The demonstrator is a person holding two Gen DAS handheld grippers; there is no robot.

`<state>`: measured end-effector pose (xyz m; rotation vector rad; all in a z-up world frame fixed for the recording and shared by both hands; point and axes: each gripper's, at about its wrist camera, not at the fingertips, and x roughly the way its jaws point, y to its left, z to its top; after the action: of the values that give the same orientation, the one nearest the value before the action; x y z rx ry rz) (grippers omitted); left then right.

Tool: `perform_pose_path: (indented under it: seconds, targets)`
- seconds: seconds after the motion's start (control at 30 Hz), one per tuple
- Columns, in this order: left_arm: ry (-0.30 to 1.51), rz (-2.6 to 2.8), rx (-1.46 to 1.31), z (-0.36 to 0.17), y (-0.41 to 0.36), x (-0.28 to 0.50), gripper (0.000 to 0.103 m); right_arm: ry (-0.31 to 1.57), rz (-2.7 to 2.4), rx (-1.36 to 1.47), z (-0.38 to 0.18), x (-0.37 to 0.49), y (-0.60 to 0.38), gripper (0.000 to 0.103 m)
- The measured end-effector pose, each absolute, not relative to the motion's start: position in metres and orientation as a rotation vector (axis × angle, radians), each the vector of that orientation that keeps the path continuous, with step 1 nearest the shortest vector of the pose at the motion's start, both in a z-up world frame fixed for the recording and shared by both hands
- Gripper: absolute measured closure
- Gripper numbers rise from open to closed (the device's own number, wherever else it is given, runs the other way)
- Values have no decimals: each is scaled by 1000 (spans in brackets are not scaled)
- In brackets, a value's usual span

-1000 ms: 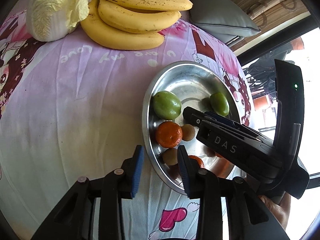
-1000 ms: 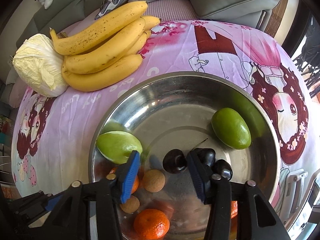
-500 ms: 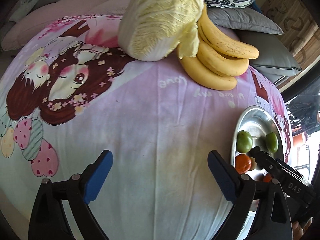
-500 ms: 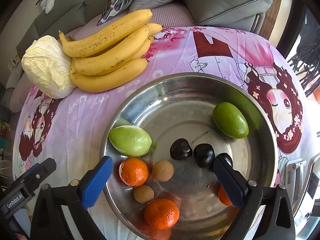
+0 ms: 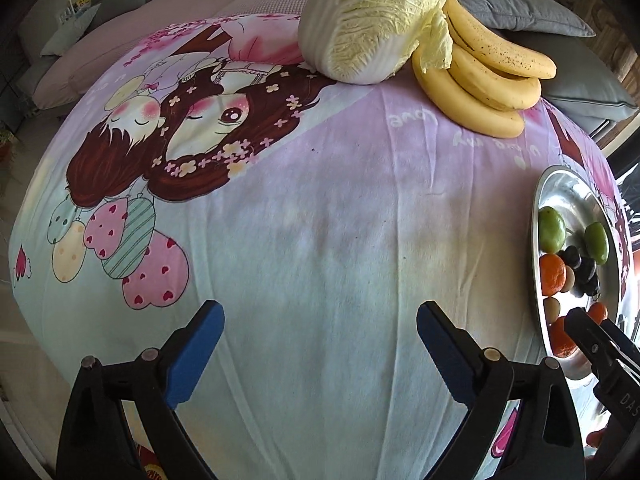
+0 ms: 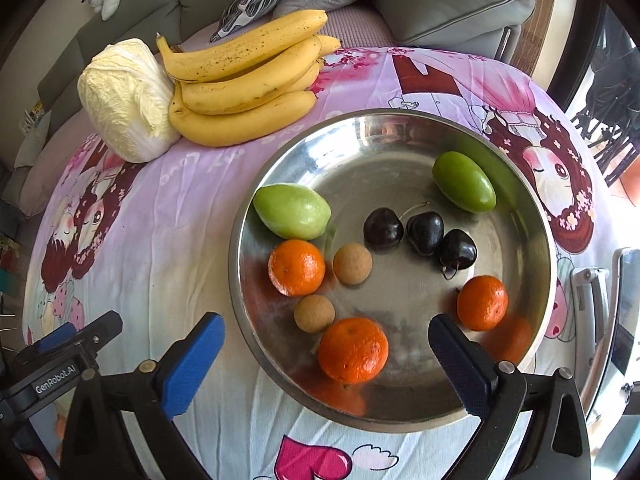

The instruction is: Organize fruits

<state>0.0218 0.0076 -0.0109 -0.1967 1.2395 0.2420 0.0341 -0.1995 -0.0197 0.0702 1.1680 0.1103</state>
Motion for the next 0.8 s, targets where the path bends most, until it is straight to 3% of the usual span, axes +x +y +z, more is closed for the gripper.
perform_pose_path:
  seconds: [0.8]
  targets:
    - [1257, 238, -98, -16, -2, 7, 6, 1162, 78, 89, -22, 25, -208, 0]
